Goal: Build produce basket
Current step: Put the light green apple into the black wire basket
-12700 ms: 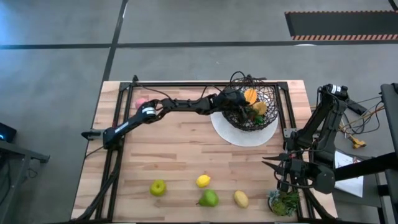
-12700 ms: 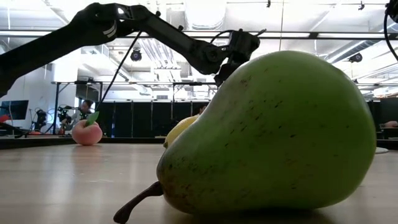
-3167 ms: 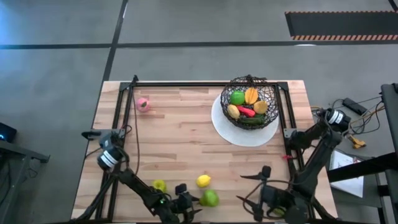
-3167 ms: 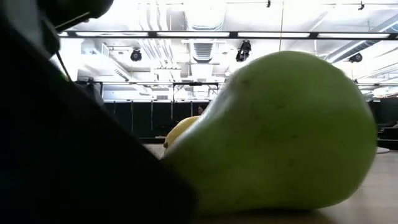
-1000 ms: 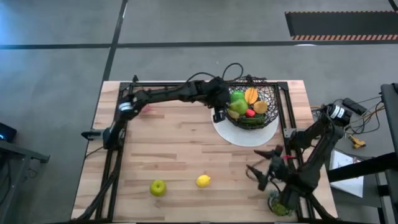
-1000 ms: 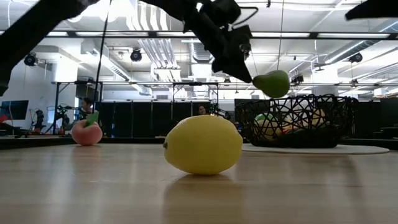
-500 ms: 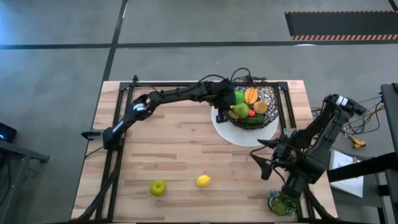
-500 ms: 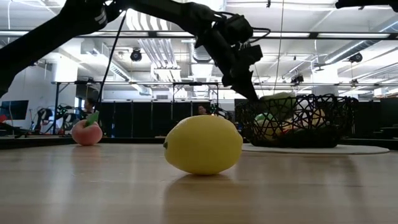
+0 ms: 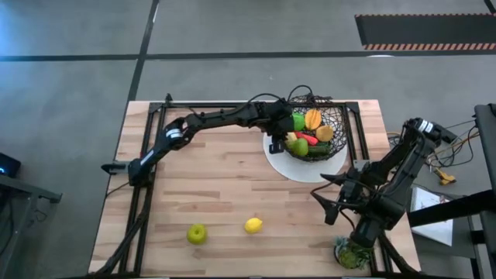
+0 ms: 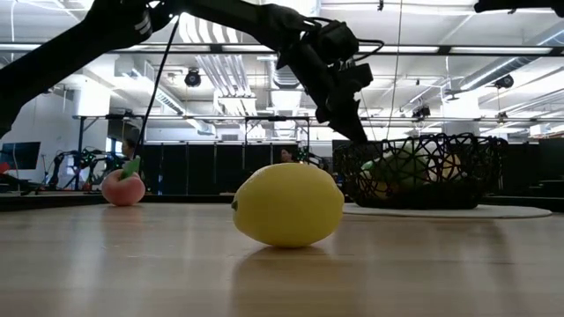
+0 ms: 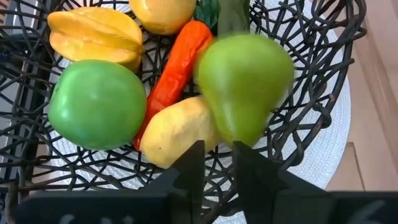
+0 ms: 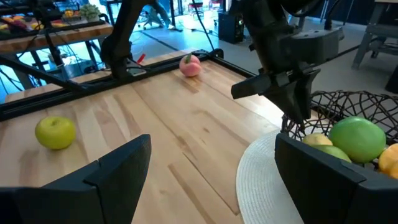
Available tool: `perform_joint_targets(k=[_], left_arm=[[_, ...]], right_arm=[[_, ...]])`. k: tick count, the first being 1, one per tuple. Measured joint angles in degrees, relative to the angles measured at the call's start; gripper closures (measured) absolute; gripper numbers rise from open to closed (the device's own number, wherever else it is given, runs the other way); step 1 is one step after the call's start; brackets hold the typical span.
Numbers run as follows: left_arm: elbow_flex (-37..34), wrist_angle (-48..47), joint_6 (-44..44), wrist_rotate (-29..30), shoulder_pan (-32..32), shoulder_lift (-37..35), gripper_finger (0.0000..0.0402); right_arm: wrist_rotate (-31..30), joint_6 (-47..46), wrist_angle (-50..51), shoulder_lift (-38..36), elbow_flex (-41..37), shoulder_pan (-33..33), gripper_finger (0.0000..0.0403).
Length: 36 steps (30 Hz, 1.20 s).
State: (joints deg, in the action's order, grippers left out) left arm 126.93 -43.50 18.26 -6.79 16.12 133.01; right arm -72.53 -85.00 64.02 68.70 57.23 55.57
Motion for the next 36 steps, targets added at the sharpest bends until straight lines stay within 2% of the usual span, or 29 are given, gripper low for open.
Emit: perform_joint_targets(k=[10, 15, 18, 21, 29, 32, 36], left_arm=[[1.6, 1.0, 0.2, -0.7, 0.0, -0.7, 0.0287], [-0.1, 1.1, 1.5, -1.4, 0.0, -5.9, 0.0283], [-3.6, 2.9, 1.9, -5.6, 0.1, -9.8, 0.0283], [-11.0, 8.9, 1.8, -9.4, 0.6, -13.3, 0.0283], [-40.7, 38.3, -5.6, -9.4, 1.3, -26.8, 0.0283], [-53.3, 49.8, -10.6, -8.2, 1.6, -32.3, 0.0283], [-68.7, 64.7, -13.5, -2.8, 1.6, -40.0, 0.0283]], right_arm=[[0.1, -0.5, 0.0, 0.4, 0.0, 0.0, 0.0078], [0.1, -1.1, 0.0, 0.4, -0.2, -0.4, 0.0078], [0.6, -2.4, 0.0, 0.4, -1.0, -0.6, 0.0078], [0.6, -4.3, 0.0, 0.4, -2.5, -0.6, 0.0078], [0.5, -10.7, -0.6, 0.4, -6.8, -0.6, 0.0078], [0.5, -12.1, -0.9, 0.7, -8.1, -0.8, 0.0078], [-2.3, -12.0, -3.8, 0.8, -10.0, -1.1, 0.0078]])
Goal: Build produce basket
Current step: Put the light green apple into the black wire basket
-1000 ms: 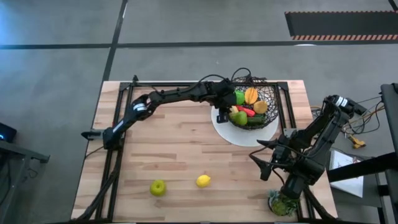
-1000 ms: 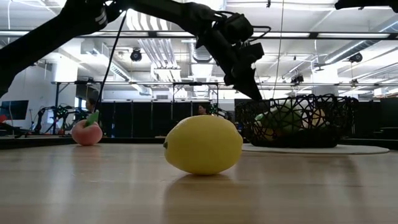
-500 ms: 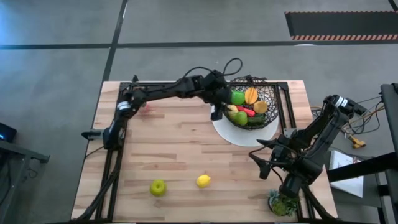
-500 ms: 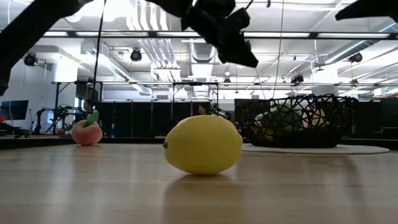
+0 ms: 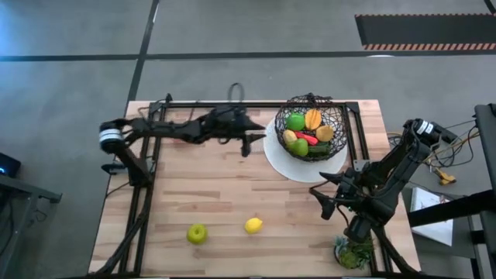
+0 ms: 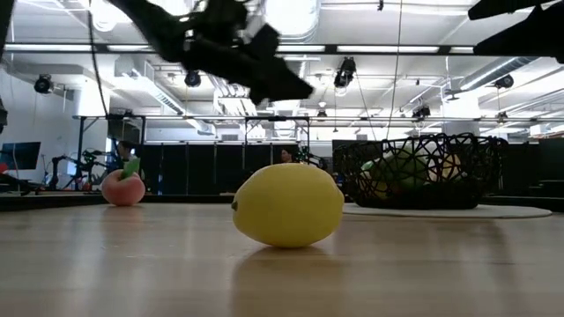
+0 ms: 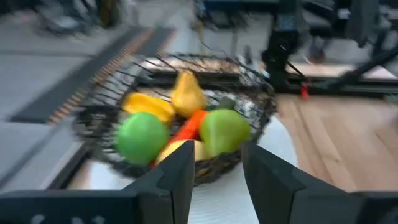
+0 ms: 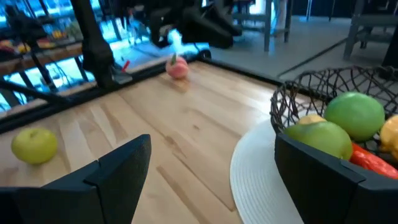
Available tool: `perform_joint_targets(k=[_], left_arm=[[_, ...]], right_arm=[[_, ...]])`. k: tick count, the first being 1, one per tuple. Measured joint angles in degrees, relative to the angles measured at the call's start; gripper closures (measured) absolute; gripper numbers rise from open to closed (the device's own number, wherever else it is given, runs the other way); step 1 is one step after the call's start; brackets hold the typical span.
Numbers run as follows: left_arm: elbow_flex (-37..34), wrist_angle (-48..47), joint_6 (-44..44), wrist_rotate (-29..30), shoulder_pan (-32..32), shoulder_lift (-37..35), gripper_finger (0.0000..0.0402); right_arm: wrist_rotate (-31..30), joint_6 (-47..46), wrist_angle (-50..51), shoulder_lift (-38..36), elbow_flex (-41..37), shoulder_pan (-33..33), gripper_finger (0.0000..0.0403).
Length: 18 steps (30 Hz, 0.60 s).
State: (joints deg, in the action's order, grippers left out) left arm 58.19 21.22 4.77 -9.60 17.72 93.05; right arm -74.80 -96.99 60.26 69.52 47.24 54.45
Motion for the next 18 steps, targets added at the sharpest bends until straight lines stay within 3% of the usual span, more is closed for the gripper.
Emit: perform_joint_targets(k=[7, 13, 18], left_arm=[[-19.1, 8.4, -5.8, 8.3, -2.7, -12.5, 0.0283], [-29.8, 7.9, -6.0, 26.4, -12.3, -21.1, 0.0283], [-33.5, 3.4, -9.3, 36.7, -22.5, -25.7, 0.0283]], right_arm=[[-3.3, 0.1, -3.3, 0.0, -2.6, -1.1, 0.0078], [-3.3, 1.9, -4.2, 0.0, -2.8, -3.4, 0.0078], [-3.3, 7.3, -7.1, 0.0, -2.8, -5.6, 0.0078]])
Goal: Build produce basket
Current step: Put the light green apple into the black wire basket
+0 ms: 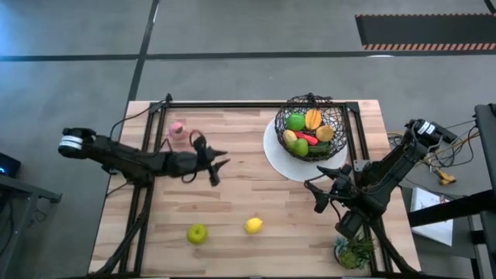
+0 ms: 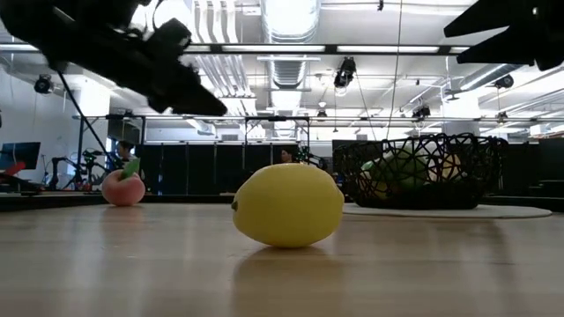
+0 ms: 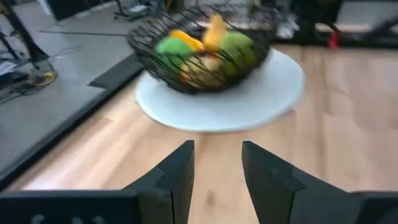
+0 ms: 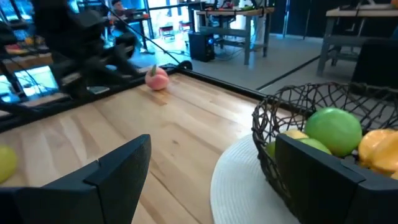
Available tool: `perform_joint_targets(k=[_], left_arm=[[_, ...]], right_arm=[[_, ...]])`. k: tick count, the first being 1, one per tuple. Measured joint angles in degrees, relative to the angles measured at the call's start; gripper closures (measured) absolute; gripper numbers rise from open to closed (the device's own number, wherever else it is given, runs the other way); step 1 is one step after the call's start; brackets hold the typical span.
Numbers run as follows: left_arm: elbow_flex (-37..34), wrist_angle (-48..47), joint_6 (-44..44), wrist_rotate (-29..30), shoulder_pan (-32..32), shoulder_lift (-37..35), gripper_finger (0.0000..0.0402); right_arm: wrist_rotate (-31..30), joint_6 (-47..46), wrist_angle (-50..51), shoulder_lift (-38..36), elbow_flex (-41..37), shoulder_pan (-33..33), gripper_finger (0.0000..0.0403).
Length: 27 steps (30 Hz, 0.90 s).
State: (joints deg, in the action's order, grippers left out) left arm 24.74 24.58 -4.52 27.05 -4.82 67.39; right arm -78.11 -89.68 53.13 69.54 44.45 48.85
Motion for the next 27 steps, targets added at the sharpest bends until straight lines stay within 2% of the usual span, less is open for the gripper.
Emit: perform_joint_targets(k=[4, 8, 11, 15, 17, 19, 24, 27], left_arm=[[0.7, -8.7, -4.4, 2.3, -8.3, -1.7, 0.0283], [4.4, -22.2, -13.4, 3.5, -16.4, -1.8, 0.0283], [9.3, -37.6, -22.0, 3.5, -22.3, -1.5, 0.0283], [16.4, -61.7, -35.9, 3.1, -30.2, -1.0, 0.0283], [18.4, -71.7, -43.7, -0.6, -33.3, -1.0, 0.0283], [18.8, -76.6, -50.3, -7.2, -35.8, -1.0, 0.0283], [16.0, -76.5, -56.4, -21.9, -40.2, -0.8, 0.0283], [14.5, -73.6, -56.7, -26.6, -41.3, -0.6, 0.0278]], right_arm=[[0.0, 9.3, -6.3, 0.0, 0.0, -1.6, 0.0078], [0.3, 21.3, -14.1, 0.0, 0.0, -2.6, 0.0078], [0.5, 27.1, -18.0, 0.0, 0.0, -2.9, 0.0078], [0.5, 28.1, -19.0, 0.0, 0.0, -2.9, 0.0078], [0.5, 28.1, -19.3, 0.0, 0.0, -2.9, 0.0078], [0.5, 27.6, -19.3, 0.0, 0.0, -2.9, 0.0078], [0.5, 26.7, -19.7, 0.3, 0.0, -2.9, 0.0078], [0.1, 26.7, -19.8, 1.3, 0.0, -2.9, 0.0078]])
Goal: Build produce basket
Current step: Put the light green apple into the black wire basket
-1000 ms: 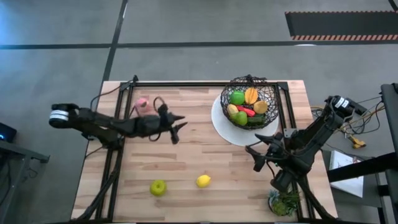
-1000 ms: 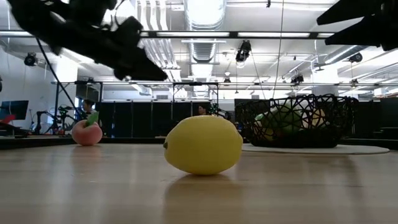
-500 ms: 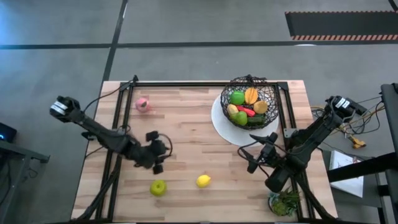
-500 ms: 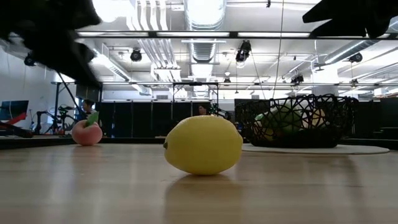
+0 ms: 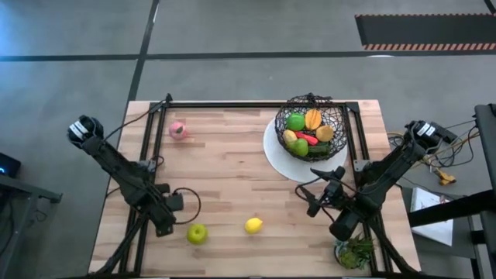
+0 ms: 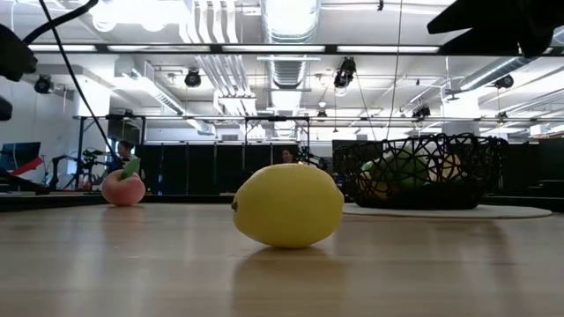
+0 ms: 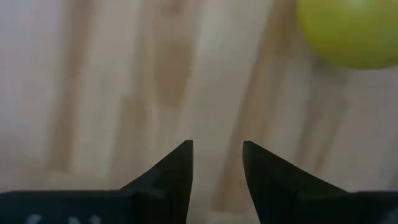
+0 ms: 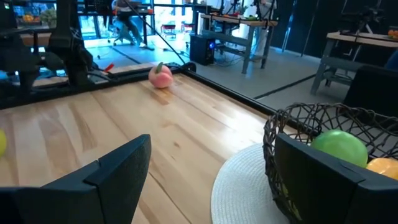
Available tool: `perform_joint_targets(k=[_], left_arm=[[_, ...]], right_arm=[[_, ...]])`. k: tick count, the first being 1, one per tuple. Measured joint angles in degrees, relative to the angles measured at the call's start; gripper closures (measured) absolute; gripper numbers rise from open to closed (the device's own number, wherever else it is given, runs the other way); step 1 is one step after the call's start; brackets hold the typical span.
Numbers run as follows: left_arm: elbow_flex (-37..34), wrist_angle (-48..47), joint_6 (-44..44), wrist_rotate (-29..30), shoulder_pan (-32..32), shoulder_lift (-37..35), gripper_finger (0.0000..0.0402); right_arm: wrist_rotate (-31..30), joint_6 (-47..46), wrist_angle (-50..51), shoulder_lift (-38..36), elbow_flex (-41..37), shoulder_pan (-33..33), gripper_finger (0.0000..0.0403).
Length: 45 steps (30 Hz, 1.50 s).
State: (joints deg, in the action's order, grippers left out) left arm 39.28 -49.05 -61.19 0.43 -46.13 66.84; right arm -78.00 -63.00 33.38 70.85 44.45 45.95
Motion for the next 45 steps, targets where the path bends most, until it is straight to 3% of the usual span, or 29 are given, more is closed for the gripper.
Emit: perform_joint_targets(k=[4, 10, 17, 30, 37, 45], left_arm=[[-2.6, 11.3, 1.6, -0.9, -0.6, 0.0, 0.0243], [-7.1, 33.0, 11.7, -2.5, -0.9, 0.1, 0.0153], [-7.4, 28.9, 12.3, -0.3, -1.5, 3.4, 0.0128], [-6.6, 34.2, 14.1, 4.9, -1.8, 16.9, 0.0127], [-6.6, 35.0, 21.7, 4.7, -1.7, 16.6, 0.0127], [-6.8, 38.8, 24.5, 10.4, -1.7, 16.6, 0.0127]], right_arm=[[0.0, -0.1, -1.3, 2.2, 0.0, 0.0, 0.0078], [0.0, -3.4, -1.3, 5.8, 0.0, 0.0, 0.0078], [0.0, -6.0, -1.3, 8.0, 0.0, 0.0, 0.0078], [-0.1, -6.0, -1.3, 7.5, 0.0, 0.0, 0.0078], [-0.1, -6.0, -1.3, 7.5, 0.0, -0.1, 0.0078], [-0.1, -6.4, -1.5, 7.5, 0.0, -0.1, 0.0078]])
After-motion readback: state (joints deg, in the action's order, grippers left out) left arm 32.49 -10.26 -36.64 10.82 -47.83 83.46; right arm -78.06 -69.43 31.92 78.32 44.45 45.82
